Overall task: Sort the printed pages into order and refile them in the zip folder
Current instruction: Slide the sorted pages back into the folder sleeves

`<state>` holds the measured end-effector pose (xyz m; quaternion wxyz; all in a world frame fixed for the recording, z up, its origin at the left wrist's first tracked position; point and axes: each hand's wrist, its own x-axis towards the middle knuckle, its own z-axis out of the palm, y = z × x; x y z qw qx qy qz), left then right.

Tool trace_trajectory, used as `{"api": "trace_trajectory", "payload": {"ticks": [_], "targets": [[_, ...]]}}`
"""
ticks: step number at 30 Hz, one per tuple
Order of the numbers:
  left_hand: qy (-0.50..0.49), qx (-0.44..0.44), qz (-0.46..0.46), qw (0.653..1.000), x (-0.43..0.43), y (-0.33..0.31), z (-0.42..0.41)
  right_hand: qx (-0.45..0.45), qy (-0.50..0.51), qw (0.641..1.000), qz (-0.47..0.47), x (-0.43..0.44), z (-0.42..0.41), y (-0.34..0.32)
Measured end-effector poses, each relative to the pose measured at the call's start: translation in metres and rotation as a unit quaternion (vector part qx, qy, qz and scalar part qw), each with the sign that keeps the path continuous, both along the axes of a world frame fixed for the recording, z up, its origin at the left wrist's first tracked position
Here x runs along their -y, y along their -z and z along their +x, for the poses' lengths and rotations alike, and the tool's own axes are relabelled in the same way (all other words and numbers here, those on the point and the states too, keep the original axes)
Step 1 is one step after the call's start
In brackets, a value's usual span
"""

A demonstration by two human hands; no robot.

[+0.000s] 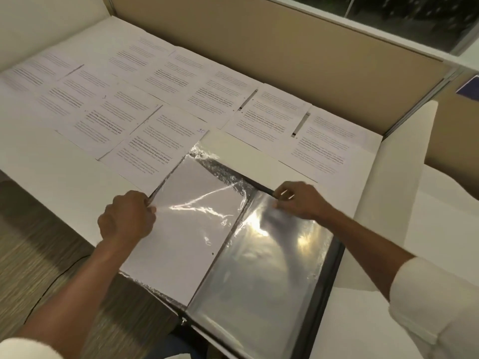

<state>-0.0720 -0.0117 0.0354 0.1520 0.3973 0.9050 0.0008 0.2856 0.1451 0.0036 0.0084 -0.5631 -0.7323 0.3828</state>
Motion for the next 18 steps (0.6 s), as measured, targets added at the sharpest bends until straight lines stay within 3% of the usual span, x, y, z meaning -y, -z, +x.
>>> {"api": "trace_trajectory", "payload": {"ticks": [4, 8, 18], "targets": [[-0.026, 0.039, -0.011, 0.999, -0.007, 0.029, -0.014, 0.025, -0.14, 0.985, 0.094, 0.028, -0.021, 0.025], [-0.046, 0.062, -0.011, 0.997, -0.012, 0.047, -0.021, 0.095, -0.262, 0.937, 0.212, 0.051, -0.043, 0.046], [-0.05, 0.065, -0.048, 0.995, -0.014, 0.059, -0.039, 0.155, -0.25, 0.933, 0.207, 0.074, -0.059, 0.062]]}}
